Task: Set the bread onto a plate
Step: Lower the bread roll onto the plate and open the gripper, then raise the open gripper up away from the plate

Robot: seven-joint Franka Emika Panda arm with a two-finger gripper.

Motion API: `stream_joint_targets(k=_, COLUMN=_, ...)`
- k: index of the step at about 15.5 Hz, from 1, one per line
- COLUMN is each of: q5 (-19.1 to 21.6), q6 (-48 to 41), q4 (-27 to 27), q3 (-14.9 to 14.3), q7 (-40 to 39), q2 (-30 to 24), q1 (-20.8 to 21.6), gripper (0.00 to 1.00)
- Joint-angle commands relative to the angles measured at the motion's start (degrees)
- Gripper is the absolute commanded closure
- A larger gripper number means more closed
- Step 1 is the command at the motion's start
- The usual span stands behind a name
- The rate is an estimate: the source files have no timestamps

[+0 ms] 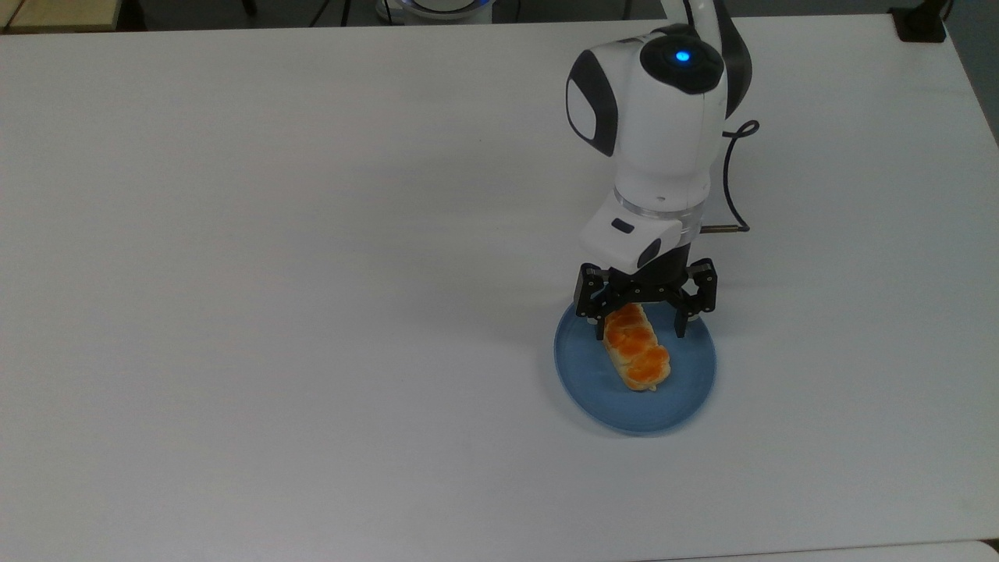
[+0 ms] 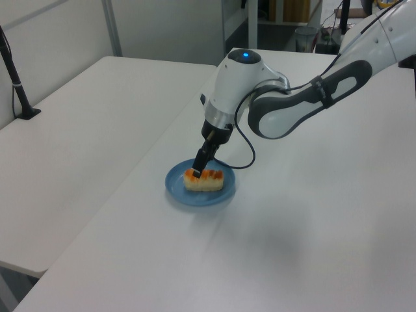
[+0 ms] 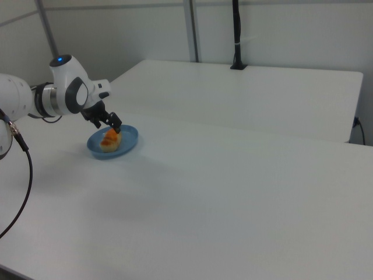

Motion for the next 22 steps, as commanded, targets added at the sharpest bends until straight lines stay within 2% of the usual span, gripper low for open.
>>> stream_joint_targets(k=1, q5=0.3, q6=-9.19, q4=-2.13, q3=1.02, q7=1.31, q2=-8.04, q1=-3.83, gripper=0.0)
stream_joint_targets(k=4, q5=0.12, q6=-21.24, q4=-3.09, q3=3.83, q7=0.44, q2=-14.8, q1=-10.24, gripper=0.0)
stream_joint_targets(k=7, q5=0.3, q6=-32.49, q4=-4.5, q3=6.38, q7=-5.52, q2=-21.31, q1=-16.05, gripper=0.0)
stream_joint_targets(k=10, q5=0.38, q6=-42.26, q4=-4.5, q3=6.56, q7=-9.84, q2=-25.01, q1=-18.34, gripper=0.0)
stream_joint_targets(k=13, q5=0.47, q6=-43.43, q4=-6.25, q3=6.56, q7=-10.9, q2=-27.38, q1=-20.28, gripper=0.0)
stream_joint_targets(k=15, q5=0.56, q6=-43.34, q4=-7.83, q3=6.65, q7=-15.8, q2=-28.53, q1=-21.33, gripper=0.0)
stream_joint_targets(k=18, q5=4.23, q6=-43.43, q4=-8.28, q3=6.56, q7=-21.96, q2=-30.46, q1=-23.88, gripper=0.0)
stream_joint_targets(k=20, q5=6.53, q6=-43.95, q4=-8.28, q3=6.56, q7=-22.07, q2=-31.34, q1=-25.55, gripper=0.0)
stream_joint_targets(k=22, q5=6.63, q6=-46.05, q4=-8.28, q3=6.56, q7=-21.8, q2=-31.43, q1=-25.55, gripper=0.0)
